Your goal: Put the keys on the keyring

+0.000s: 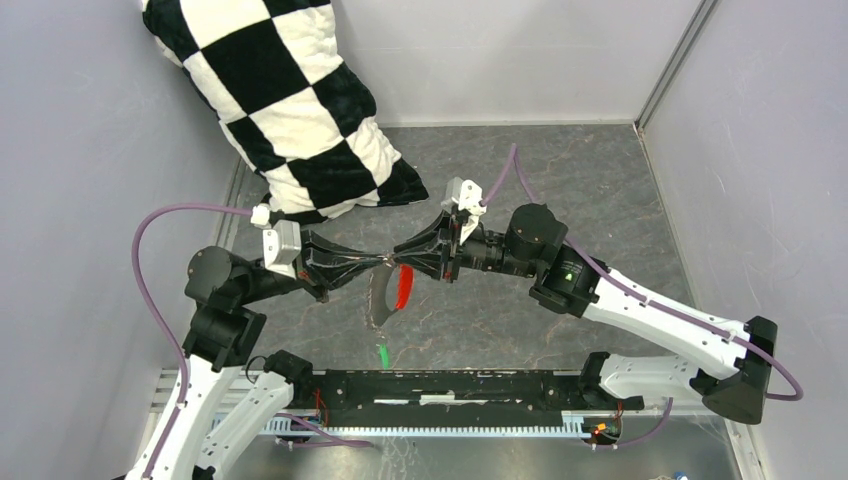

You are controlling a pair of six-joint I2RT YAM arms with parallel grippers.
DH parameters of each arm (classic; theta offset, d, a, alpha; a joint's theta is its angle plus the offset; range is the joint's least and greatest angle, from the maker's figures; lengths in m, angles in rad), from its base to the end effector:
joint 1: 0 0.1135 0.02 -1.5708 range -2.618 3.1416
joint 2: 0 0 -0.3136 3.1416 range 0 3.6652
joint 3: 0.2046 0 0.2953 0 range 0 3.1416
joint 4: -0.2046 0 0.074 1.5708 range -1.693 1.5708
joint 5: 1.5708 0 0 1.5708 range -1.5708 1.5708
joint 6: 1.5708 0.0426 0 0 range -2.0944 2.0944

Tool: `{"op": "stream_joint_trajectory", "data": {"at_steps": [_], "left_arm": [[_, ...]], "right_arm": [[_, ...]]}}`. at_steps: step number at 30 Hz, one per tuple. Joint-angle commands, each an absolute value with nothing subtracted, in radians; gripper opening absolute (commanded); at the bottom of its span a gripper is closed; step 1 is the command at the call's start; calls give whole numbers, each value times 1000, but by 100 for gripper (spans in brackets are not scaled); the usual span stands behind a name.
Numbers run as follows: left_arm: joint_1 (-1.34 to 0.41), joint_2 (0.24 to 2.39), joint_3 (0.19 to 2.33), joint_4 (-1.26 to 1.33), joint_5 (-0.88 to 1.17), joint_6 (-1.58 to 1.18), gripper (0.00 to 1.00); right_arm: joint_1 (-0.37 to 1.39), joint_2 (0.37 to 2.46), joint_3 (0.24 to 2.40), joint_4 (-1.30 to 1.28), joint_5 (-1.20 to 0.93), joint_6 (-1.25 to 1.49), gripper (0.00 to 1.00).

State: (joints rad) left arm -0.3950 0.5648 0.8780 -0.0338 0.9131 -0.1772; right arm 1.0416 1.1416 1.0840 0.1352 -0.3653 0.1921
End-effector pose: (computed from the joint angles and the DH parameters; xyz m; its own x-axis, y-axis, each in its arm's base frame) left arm 0.0866 -0.0726 0.4551 0.0853 -0.1523 -0.9846 0.9676 0.2485 0.0454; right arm 0.1358 0.2624 0.4507 -0.1498 0.0970 -0.9839 -0.9754 0.1483 0.1632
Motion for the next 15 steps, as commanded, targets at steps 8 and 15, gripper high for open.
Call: {"op": "stream_joint_trajectory", "data": {"at_steps": [8,15], "left_arm": [[-396,549,867,24,891,-211,2],[-395,559,871,38,888,-227,2]], "right_arm": [[1046,1058,1250,-77,-379,-38,32],[1045,1121,1253,-8,-542,23,30]]}}
